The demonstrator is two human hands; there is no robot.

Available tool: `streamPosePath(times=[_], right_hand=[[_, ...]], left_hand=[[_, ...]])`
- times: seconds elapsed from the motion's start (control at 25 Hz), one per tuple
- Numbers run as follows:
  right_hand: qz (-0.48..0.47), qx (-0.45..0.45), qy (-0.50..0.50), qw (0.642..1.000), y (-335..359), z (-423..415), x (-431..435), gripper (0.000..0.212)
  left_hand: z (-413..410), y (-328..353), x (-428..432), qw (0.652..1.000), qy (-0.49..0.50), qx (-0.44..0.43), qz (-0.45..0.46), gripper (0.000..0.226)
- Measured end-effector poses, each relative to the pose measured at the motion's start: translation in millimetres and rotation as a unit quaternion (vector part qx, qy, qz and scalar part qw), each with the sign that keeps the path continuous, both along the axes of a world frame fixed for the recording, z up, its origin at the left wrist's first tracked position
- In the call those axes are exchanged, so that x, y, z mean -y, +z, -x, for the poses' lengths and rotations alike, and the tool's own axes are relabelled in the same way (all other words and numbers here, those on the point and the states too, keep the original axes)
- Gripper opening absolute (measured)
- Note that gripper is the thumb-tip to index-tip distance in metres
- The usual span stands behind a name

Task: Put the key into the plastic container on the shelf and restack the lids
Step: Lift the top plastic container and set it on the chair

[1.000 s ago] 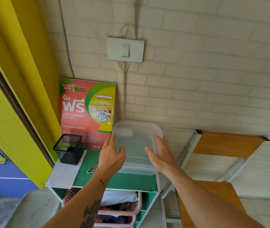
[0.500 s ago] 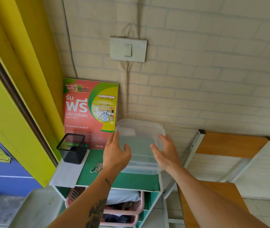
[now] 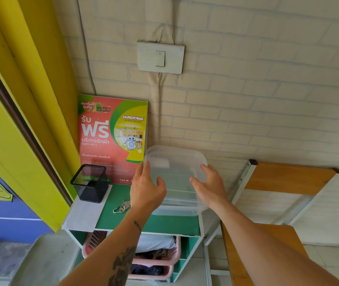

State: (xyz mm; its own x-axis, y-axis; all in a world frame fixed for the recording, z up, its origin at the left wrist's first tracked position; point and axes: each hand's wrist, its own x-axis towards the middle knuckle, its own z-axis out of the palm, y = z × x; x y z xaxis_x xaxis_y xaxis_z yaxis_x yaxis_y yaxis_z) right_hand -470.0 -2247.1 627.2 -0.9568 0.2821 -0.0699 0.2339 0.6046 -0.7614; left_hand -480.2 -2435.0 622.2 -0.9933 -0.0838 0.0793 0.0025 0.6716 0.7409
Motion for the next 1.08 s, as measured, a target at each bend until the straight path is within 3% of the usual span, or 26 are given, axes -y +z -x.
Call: streamPosePath(times=[0.48, 0.76, 1.08], right_hand=[[-0.047, -0.081, -0.008, 0.996, 23.9, -30.8, -39.1, 0.062], [-0.070, -0.074, -0.041, 0.994, 15.3, -92.1, -148.5, 0.061], [-0.100, 0.008, -0.047, 0.994, -27.7, -164.9, -289.3, 0.063]], left_hand=[[-19.6, 18.1, -40.7, 0.997, -0.010, -0.075, 0.029, 0.070], [-67.4, 23.4, -157.5, 0.993, -0.066, -0.084, 0.048, 0.068], [-137.1, -20.4, -296.2, 0.984, -0.140, -0.010, 0.106, 0.068]])
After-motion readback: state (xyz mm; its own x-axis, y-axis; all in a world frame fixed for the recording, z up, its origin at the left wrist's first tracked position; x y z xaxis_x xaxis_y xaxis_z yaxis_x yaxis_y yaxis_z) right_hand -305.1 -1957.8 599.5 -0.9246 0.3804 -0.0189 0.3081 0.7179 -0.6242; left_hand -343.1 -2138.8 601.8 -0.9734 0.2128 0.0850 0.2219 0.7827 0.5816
